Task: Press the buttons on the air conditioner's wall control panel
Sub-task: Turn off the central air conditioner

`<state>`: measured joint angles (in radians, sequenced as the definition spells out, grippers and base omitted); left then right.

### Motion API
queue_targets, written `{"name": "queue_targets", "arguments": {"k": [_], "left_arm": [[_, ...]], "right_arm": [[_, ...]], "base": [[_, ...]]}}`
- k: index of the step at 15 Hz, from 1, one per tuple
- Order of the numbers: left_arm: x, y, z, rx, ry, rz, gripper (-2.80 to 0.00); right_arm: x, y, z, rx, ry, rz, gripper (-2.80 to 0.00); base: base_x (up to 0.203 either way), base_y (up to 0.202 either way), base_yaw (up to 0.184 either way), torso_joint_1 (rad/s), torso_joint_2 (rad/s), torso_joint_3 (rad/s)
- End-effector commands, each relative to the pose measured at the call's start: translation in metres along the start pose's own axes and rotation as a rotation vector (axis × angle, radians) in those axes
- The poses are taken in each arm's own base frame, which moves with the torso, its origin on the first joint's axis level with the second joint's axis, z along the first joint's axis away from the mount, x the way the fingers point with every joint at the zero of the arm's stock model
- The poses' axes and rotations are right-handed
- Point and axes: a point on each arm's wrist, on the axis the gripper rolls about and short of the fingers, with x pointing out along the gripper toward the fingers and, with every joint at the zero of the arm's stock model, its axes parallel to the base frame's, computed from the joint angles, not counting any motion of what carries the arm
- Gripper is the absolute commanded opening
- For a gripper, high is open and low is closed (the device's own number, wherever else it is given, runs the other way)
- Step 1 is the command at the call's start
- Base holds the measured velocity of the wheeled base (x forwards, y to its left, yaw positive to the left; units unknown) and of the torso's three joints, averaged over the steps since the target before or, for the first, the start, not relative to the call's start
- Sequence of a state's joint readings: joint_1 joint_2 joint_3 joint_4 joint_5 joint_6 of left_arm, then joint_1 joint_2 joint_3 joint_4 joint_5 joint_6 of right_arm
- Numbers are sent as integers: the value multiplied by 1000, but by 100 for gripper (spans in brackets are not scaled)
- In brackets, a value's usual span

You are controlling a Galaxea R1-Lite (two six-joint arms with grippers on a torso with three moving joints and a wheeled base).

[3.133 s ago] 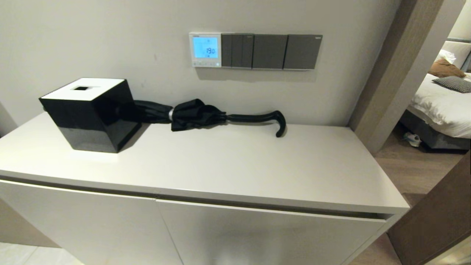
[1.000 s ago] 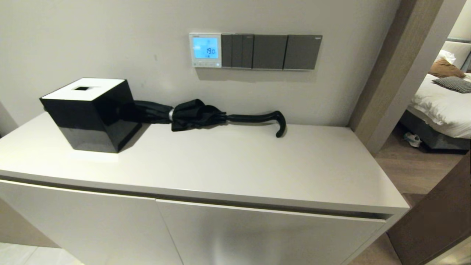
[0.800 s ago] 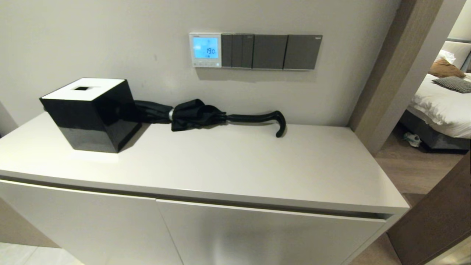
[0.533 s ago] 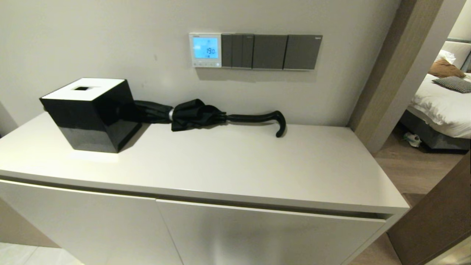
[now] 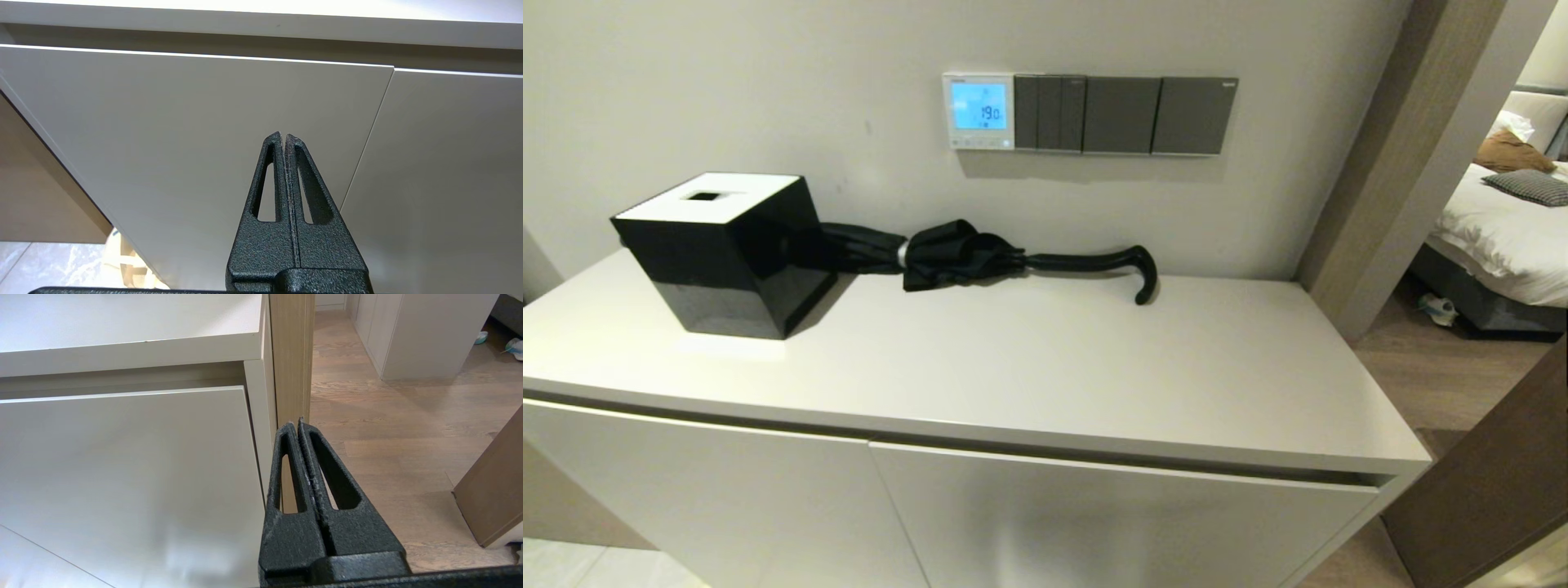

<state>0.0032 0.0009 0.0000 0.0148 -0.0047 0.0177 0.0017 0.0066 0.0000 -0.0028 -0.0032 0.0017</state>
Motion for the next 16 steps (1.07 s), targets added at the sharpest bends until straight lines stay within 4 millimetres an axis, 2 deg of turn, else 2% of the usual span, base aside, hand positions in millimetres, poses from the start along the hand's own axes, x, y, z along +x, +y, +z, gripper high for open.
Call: {"name": "queue_targets", "arguments": {"k": [1,16], "left_arm": [[0,0,0,4,4,1,-280],[0,0,0,-18,0,3,-280]], "right_arm": [[0,0,-1,0,2,0,-280],[0,0,-1,-3,2,3,-280]], "base": [[0,0,0,0,0,0],[0,0,0,0,0,0]]}}
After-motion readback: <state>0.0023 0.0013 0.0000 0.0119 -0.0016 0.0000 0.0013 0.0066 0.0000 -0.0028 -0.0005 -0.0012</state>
